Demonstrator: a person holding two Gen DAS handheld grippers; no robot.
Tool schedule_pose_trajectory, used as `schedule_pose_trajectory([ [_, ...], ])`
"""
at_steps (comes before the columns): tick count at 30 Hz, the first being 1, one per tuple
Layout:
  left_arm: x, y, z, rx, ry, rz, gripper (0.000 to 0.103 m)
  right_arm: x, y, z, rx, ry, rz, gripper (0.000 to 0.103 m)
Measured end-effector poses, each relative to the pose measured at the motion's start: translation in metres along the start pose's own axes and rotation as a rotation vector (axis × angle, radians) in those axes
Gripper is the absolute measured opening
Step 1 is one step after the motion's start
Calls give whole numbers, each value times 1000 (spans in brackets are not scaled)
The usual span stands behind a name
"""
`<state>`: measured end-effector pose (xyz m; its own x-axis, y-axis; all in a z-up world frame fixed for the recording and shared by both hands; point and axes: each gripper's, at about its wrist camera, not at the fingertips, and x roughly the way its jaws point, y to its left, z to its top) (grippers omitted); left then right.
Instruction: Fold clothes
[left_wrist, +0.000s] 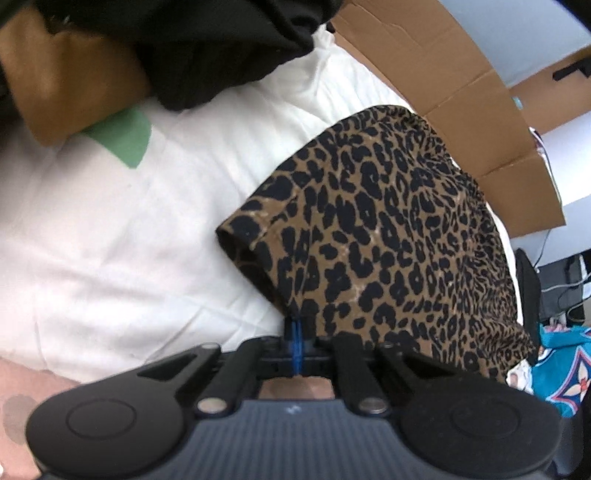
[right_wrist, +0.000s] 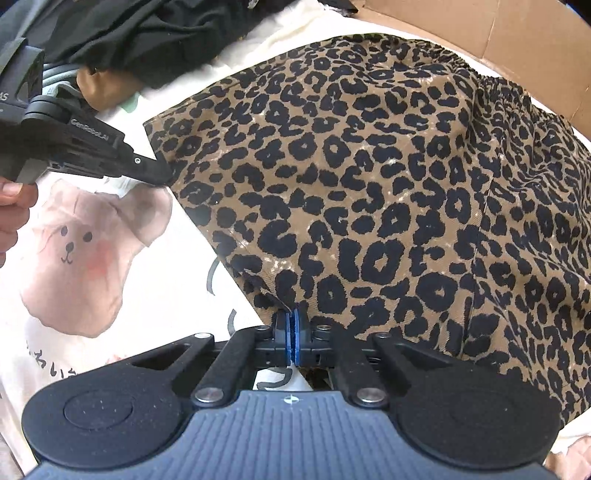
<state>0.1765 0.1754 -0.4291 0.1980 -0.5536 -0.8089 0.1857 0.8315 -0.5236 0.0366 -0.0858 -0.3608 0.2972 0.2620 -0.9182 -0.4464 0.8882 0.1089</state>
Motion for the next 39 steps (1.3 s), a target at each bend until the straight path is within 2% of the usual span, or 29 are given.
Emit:
schedule_pose_trajectory([
  [3,-11,-8,2,43,-2,-4,2,-13,-5,3,43,-16,30,4],
  [6,-29,-17,2,110,-16,-14,11,-30,-15,0,110,-52,38,5],
  [9,-44,-26,1,180,-27,-10,12,-49,-29,-4,191,-104,30,5],
  [13,-52,-32,10,207,-81,2,13,-74,-51,-8,301,-190,27,6],
  [15,-48,-36,18,218,-96,12,14,-83,-65,-10,344,-227,-1,9],
  [18,-38,-44,29,248,-105,26,14,-90,-90,-15,408,-265,-60,20],
  [22,-19,-54,40,290,-97,46,14,-84,-127,-27,472,-239,-123,28],
  [25,-7,-57,44,309,-84,63,14,-76,-155,-43,530,-213,-162,29],
  [30,14,-53,44,315,-29,112,15,-56,-194,-78,608,-162,-178,34],
  [33,19,-50,39,312,10,128,15,-49,-218,-104,697,-124,-177,34],
  [39,9,-51,30,327,32,134,16,-65,-244,-139,876,-206,-125,35],
])
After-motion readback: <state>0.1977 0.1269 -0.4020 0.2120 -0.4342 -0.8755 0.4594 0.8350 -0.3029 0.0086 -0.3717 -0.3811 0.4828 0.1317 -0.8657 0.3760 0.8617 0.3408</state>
